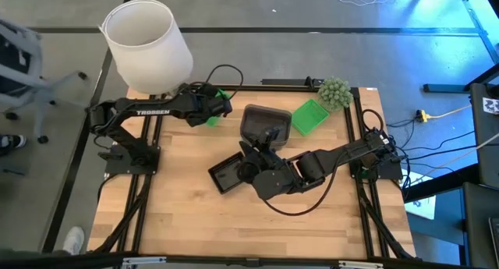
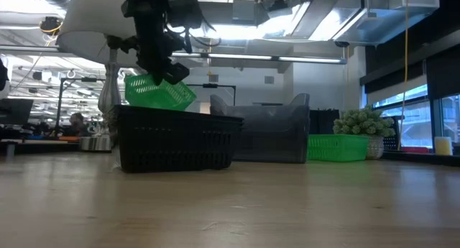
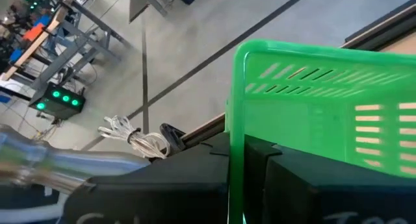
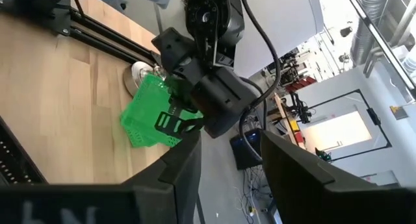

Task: Stack baskets by color
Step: Move the bottom green basket to the top of the table

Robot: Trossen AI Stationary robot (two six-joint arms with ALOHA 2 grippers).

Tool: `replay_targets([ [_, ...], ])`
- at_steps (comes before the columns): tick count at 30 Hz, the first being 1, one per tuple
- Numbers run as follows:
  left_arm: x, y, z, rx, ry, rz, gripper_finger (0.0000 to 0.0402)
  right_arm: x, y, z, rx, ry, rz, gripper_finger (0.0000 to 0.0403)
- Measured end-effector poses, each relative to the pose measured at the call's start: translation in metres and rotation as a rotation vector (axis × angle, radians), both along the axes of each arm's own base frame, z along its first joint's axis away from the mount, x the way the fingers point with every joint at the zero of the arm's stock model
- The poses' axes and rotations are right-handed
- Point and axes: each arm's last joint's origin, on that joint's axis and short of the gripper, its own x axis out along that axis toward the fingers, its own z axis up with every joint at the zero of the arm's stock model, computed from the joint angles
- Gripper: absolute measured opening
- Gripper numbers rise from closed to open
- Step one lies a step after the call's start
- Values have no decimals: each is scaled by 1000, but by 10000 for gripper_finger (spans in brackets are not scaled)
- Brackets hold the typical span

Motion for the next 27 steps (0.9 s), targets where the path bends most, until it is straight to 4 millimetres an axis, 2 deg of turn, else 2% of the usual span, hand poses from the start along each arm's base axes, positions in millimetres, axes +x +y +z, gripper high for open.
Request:
replay_targets([
  [14, 10, 4, -20, 1, 70, 12, 0, 0, 0, 0, 1, 5, 4, 162],
  [27, 14, 7, -28, -42, 73, -5, 0, 0, 0, -1, 0, 9, 5, 162],
])
